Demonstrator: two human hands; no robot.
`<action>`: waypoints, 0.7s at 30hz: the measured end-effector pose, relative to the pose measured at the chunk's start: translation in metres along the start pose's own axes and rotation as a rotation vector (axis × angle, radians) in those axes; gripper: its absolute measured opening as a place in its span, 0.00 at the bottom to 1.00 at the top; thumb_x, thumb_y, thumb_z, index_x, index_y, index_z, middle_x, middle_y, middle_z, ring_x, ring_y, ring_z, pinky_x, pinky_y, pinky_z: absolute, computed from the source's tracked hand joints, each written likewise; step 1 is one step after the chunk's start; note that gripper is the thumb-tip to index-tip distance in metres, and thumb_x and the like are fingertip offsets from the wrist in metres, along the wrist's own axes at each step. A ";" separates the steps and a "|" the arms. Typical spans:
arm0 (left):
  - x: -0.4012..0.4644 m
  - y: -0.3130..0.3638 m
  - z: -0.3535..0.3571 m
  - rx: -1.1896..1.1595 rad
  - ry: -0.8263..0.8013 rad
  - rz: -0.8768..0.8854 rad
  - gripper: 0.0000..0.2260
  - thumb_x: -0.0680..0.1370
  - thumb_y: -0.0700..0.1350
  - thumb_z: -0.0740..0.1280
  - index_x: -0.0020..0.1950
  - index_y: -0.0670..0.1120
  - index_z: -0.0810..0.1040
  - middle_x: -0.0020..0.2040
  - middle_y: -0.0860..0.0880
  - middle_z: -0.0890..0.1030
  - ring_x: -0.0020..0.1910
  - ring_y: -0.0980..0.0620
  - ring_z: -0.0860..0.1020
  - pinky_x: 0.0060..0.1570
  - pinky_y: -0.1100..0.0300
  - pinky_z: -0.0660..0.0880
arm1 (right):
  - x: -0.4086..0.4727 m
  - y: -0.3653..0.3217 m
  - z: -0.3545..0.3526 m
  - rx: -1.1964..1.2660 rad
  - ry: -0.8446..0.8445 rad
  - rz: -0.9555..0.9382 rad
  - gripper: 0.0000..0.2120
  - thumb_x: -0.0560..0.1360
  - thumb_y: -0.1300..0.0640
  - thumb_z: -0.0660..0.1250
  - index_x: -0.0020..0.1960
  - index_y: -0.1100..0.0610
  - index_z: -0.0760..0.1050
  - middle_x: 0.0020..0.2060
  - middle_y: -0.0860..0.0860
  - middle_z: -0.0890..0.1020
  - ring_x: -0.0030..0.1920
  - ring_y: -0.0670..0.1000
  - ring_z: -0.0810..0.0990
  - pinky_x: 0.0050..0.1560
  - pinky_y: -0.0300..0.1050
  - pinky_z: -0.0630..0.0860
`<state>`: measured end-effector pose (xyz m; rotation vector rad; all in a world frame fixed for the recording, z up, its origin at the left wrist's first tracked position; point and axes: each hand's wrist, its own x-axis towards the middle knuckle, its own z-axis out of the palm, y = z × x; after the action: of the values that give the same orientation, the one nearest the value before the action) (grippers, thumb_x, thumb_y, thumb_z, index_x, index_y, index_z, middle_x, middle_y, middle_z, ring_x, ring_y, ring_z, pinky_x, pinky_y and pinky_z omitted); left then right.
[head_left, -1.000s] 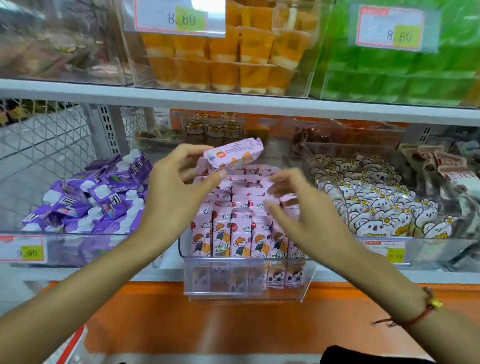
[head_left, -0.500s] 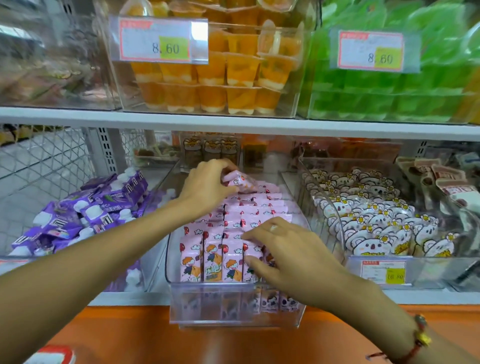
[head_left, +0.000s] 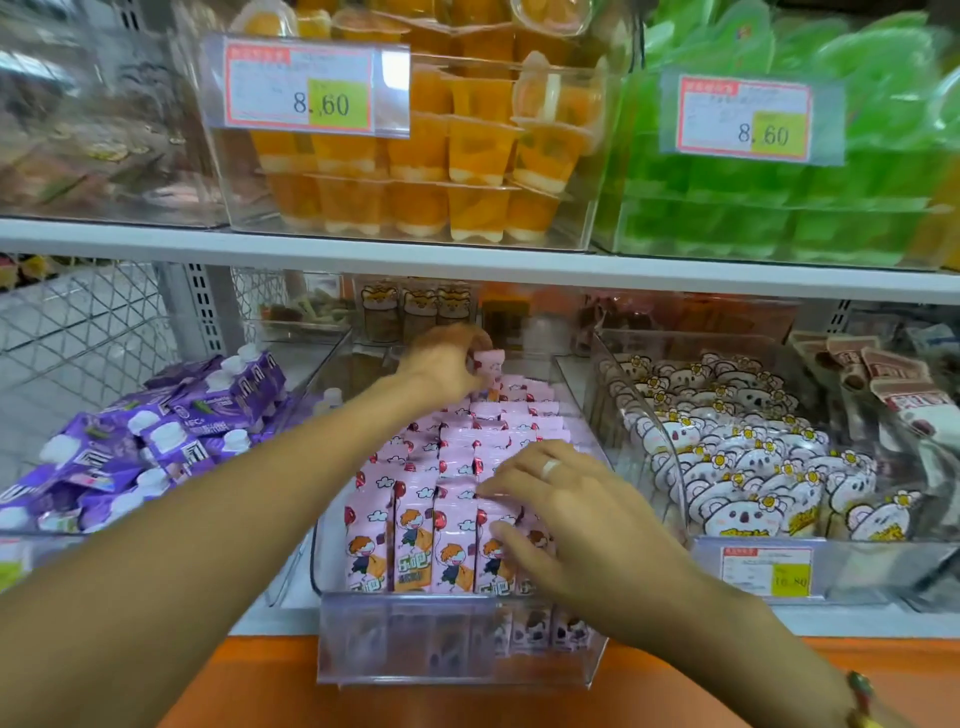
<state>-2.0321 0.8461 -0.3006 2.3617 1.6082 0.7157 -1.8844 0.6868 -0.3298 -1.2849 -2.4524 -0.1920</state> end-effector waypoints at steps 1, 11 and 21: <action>0.000 0.000 0.006 0.025 0.016 -0.008 0.15 0.76 0.45 0.70 0.62 0.46 0.74 0.59 0.47 0.79 0.52 0.49 0.77 0.51 0.58 0.75 | 0.000 0.002 -0.003 -0.008 0.024 0.015 0.14 0.80 0.49 0.58 0.63 0.48 0.74 0.59 0.44 0.76 0.63 0.46 0.67 0.58 0.41 0.64; 0.003 -0.013 0.002 0.220 -0.216 0.094 0.16 0.81 0.53 0.60 0.66 0.48 0.75 0.61 0.46 0.77 0.59 0.48 0.74 0.53 0.57 0.71 | -0.013 0.030 -0.014 0.017 0.071 0.421 0.19 0.80 0.51 0.56 0.71 0.49 0.61 0.50 0.50 0.78 0.43 0.51 0.75 0.37 0.44 0.65; -0.001 -0.006 0.005 0.097 -0.128 0.004 0.11 0.79 0.49 0.65 0.58 0.45 0.78 0.59 0.46 0.79 0.55 0.48 0.76 0.49 0.59 0.71 | -0.015 0.035 -0.012 0.091 0.120 0.432 0.20 0.79 0.49 0.58 0.71 0.45 0.62 0.41 0.45 0.81 0.41 0.49 0.80 0.38 0.46 0.76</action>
<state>-2.0347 0.8479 -0.3072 2.4235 1.6188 0.4859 -1.8452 0.6916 -0.3266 -1.6682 -2.0024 -0.0415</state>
